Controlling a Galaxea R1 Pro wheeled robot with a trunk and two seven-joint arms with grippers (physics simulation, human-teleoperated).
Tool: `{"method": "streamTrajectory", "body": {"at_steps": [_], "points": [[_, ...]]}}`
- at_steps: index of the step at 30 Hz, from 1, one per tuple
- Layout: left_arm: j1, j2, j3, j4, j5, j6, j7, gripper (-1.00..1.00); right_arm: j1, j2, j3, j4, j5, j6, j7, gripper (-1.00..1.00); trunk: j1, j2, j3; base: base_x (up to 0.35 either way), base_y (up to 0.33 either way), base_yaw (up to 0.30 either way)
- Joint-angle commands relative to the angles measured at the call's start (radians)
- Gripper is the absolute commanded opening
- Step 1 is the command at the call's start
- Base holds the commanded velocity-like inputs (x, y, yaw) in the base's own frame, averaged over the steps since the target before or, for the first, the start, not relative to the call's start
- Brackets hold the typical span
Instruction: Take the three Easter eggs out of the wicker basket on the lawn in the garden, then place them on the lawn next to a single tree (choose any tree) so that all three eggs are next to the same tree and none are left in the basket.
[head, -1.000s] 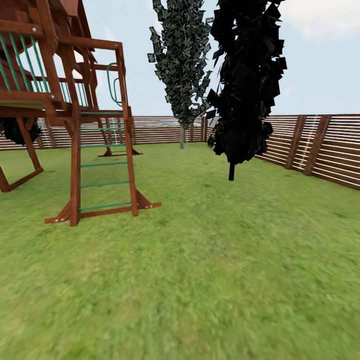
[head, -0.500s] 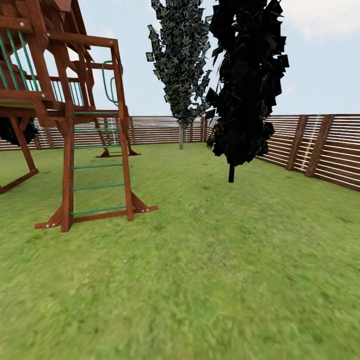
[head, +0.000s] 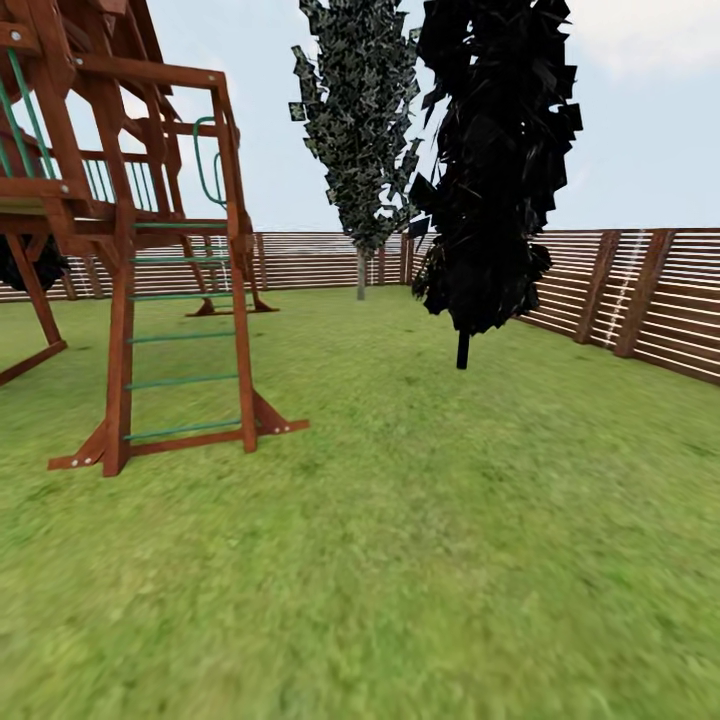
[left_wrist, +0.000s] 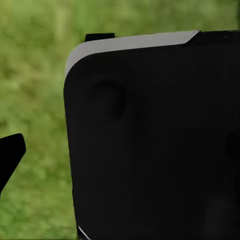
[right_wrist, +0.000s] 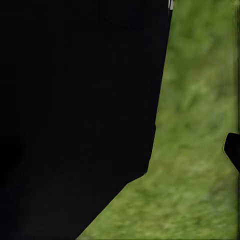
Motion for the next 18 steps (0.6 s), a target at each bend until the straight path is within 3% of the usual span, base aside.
{"method": "streamTrajectory", "body": {"at_steps": [1,18], "points": [[0.001,0.000,0.001,-0.003,-0.003,0.001,0.000,1.00,-0.001,0.000,-0.001,0.001,0.008,0.001,-0.001,1.00,0.001,0.000,-0.001,0.312,-0.108,0.000],[0.001,0.000,0.001,-0.003,-0.003,0.001,-0.001,1.00,-0.001,0.000,-0.001,0.001,0.008,0.000,-0.003,1.00,0.001,0.000,-0.001,0.312,-0.108,0.000]]}}
